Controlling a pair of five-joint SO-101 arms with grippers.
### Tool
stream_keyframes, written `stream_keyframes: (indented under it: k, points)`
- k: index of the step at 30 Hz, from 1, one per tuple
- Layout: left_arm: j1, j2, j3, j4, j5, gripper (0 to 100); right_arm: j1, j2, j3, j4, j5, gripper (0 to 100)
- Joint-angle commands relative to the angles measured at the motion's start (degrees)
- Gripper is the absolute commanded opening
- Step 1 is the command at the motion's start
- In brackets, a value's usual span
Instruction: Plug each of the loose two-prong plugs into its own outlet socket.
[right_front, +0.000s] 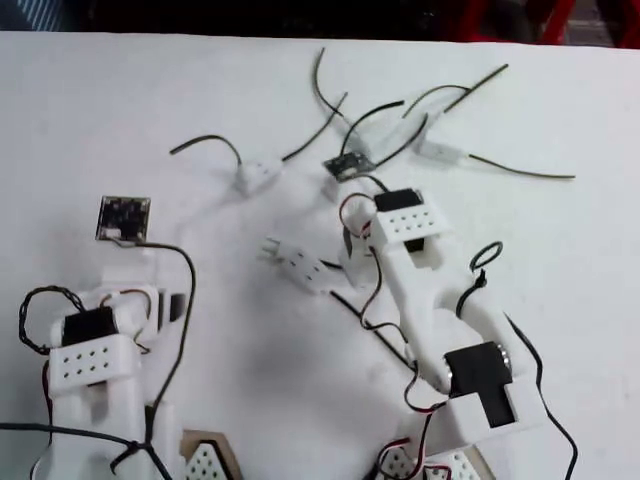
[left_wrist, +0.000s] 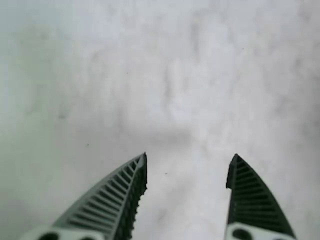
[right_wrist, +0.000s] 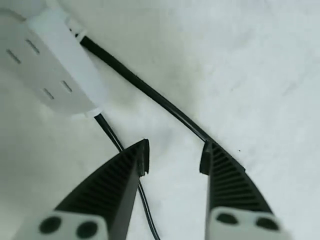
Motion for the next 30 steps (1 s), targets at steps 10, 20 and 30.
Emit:
stream_keyframes:
  k: [10, 20, 30]
  points:
    - [-0.40, -1.36, -0.18, -0.97, 0.00, 26, -0.22, -1.10, -0.09, -4.79, 13.10, 16.3]
    - [-0.40, -1.36, -0.18, -0.97, 0.00, 26, -0.31, 11.56, -2.11, -6.02, 13.89, 10.9]
    - [-0.40, -1.36, -0.18, -0.97, -0.09, 26, -0.22, -0.13, -2.46, -1.45, 17.14, 1.7]
